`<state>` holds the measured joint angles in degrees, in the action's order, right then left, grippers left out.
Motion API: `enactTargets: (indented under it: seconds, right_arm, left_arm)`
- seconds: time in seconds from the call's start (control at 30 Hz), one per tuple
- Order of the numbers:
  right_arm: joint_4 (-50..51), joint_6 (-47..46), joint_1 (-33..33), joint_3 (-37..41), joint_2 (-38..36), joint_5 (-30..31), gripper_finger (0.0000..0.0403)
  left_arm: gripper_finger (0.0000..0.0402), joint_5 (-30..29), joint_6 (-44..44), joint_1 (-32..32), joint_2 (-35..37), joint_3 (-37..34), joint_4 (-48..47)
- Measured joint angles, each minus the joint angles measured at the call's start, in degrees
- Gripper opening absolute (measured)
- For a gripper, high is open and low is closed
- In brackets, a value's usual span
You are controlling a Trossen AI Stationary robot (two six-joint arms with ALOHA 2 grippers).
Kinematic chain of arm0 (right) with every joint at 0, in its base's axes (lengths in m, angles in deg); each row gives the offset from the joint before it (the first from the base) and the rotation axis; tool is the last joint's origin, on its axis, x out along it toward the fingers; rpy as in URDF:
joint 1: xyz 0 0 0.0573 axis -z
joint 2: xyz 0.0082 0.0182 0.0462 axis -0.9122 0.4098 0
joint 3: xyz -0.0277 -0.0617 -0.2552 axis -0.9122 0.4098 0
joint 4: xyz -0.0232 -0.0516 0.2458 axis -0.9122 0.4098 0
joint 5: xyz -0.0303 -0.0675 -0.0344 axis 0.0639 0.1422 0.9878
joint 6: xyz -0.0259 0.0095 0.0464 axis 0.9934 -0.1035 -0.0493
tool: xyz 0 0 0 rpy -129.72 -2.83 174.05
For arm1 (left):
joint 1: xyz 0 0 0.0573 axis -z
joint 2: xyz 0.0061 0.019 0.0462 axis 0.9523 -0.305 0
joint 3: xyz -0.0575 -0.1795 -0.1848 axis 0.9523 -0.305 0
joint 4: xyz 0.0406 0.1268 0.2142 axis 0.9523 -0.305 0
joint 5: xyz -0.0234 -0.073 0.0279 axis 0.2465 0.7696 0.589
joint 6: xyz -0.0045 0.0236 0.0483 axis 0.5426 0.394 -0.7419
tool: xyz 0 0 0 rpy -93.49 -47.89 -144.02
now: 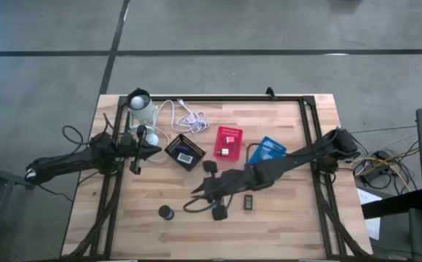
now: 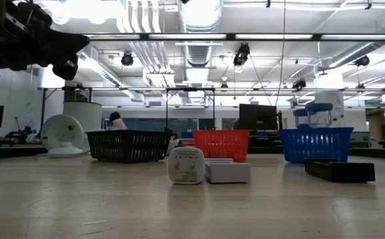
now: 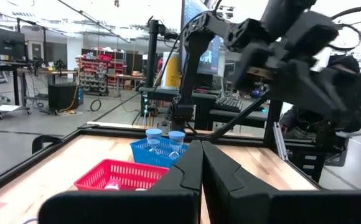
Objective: Pick & Place Office items
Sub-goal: Put the black hourglass into the blue basket
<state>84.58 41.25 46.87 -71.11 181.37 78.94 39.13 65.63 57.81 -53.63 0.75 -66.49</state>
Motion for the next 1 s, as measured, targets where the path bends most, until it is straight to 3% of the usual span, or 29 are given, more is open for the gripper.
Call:
enactTargets:
  seconds: [0.4, 0.53, 0.63, 0.77, 1.0]
  right_arm:
    - [-0.16, 1.69, 1.19, -12.32, 12.48, -2.89, 0.023]
    - [4.33, 1.99, 2.19, -15.64, 15.35, -5.75, 0.0261]
    - [6.48, 2.8, 2.29, -15.77, 14.31, -4.52, 0.0242]
    - [5.11, 4.51, 2.17, -12.05, 8.46, -4.39, 0.0177]
    - [-0.65, 5.38, 1.97, 3.75, -9.64, -3.64, 0.0039]
  left_arm:
    - [0.0003, 0.0, -0.12, -0.01, 0.0, -0.02, -0.78]
    - [0.0003, 0.0, -0.16, -0.01, 0.0, -0.02, -0.78]
    - [0.0003, 0.02, -0.18, -0.01, 0.0, -0.02, -0.78]
    - [0.0003, 0.02, -0.77, -0.01, 0.0, -0.02, -0.76]
    - [0.0003, 0.03, -0.99, -0.01, 0.0, -0.02, -0.78]
